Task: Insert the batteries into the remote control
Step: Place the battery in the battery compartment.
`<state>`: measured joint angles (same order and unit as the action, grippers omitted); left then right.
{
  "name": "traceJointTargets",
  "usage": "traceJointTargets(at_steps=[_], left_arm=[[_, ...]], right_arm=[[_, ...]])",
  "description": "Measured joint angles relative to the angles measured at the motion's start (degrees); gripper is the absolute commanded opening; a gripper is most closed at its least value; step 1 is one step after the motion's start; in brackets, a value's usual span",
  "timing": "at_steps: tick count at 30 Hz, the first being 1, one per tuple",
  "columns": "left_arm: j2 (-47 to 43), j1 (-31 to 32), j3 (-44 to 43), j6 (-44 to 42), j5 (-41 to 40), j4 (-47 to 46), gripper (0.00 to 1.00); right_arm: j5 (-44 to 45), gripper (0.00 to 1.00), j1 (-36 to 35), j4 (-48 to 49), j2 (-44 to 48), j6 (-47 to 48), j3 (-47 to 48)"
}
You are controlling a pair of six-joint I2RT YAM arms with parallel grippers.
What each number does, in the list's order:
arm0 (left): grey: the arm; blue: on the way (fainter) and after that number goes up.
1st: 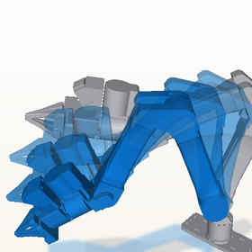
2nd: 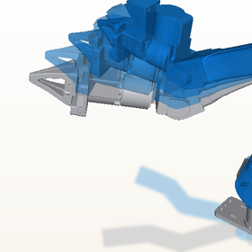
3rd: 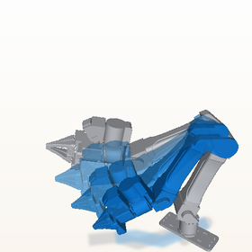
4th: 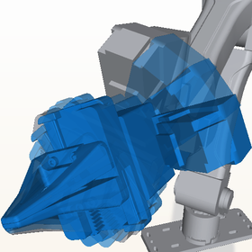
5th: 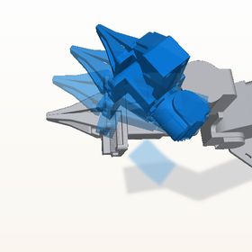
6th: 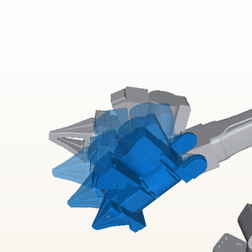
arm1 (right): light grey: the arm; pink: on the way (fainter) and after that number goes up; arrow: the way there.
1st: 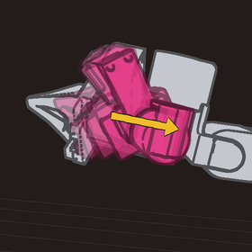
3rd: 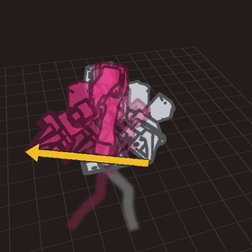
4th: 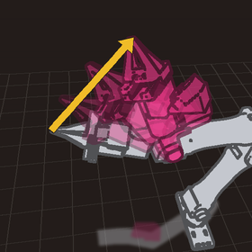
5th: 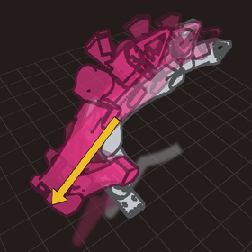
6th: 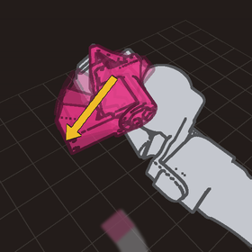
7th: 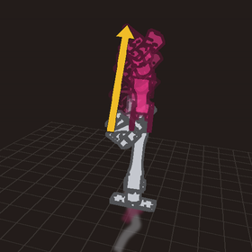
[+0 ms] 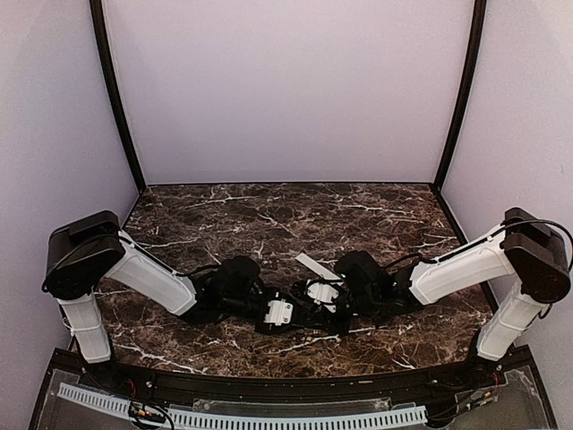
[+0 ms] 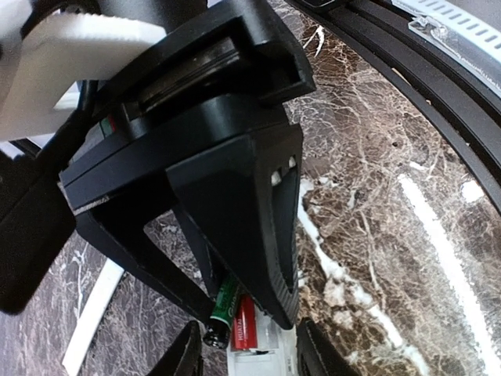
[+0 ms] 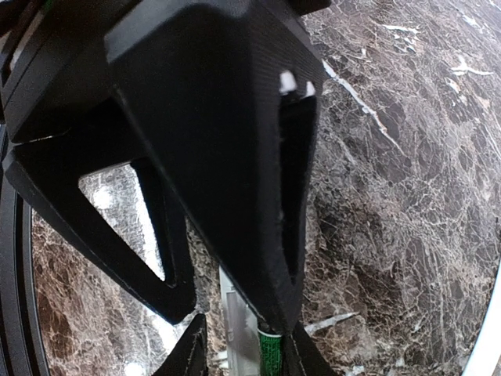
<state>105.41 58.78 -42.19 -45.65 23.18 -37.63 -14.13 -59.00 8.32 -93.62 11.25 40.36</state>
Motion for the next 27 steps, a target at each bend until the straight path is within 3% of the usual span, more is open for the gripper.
traceJointTargets(at_steps=[7, 27], left_arm=[[0.7, 0.0, -0.6, 0.4, -0.5, 0.1, 0.27], [1.2, 0.3, -0.9, 0.5, -3.0, 0.4, 0.26]], right_arm=[[0.5, 0.30, 0.0, 0.0, 0.0, 0.0, 0.0], [1.6, 0.31, 0.0, -1.0, 0.0, -0.6, 0.4]])
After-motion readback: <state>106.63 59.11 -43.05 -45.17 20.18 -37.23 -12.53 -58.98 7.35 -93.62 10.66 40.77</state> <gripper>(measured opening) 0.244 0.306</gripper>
